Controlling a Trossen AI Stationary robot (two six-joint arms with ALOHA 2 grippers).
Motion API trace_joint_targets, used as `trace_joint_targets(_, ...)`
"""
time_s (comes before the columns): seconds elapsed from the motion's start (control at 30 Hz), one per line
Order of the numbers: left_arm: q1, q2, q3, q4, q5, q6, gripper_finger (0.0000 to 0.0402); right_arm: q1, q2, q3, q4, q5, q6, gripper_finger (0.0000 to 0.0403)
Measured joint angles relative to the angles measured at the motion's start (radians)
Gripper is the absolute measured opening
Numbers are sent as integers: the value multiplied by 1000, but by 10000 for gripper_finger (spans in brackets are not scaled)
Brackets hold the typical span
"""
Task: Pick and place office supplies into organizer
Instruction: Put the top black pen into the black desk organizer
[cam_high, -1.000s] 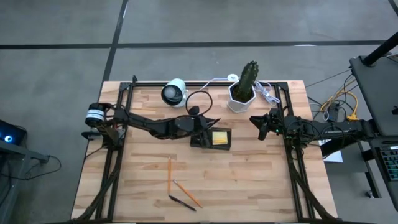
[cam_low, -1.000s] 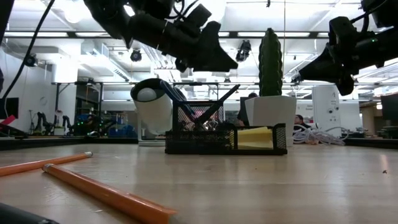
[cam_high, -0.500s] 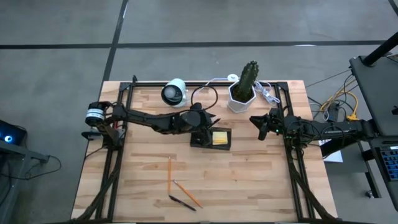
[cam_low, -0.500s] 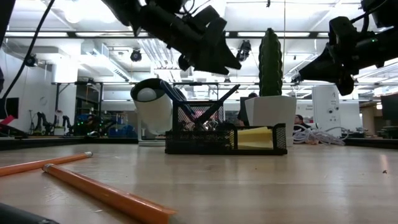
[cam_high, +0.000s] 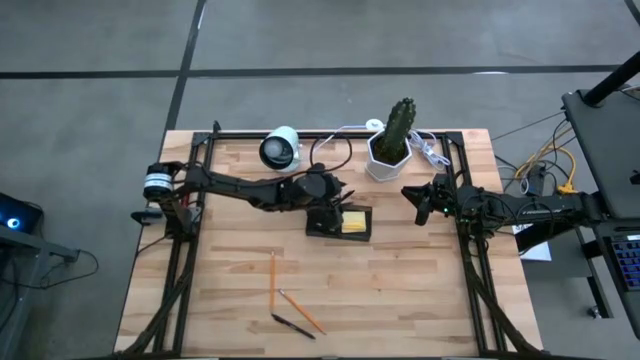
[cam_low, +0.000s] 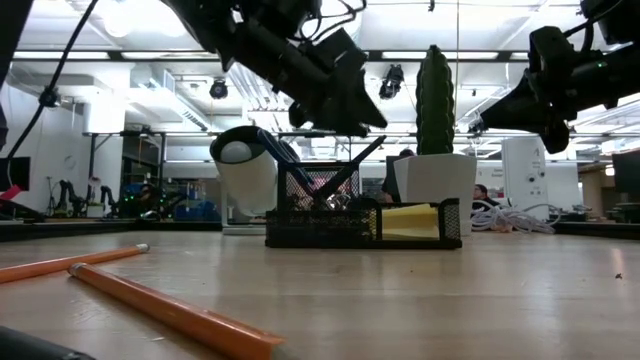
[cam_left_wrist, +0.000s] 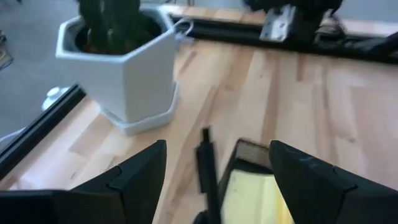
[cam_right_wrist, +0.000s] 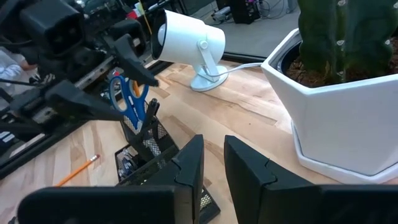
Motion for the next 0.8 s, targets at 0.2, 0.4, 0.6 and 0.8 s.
trace_joint_targets(0.2, 17, 1, 1, 0, 11, 5, 267, 0, 0, 0, 0, 4, 0, 54)
trace_joint_targets(0.4, 20, 8, 46, -5, 24, 60, 267, 0, 0, 0, 0, 5, 0, 54)
trace_joint_targets(0.6, 20, 44, 154, -55, 77, 85, 267, 0, 1, 0, 0, 5, -2, 54)
trace_joint_targets(0.8, 18, 85, 282, -200, 85, 105, 267, 0, 1, 0, 0, 6, 2, 54)
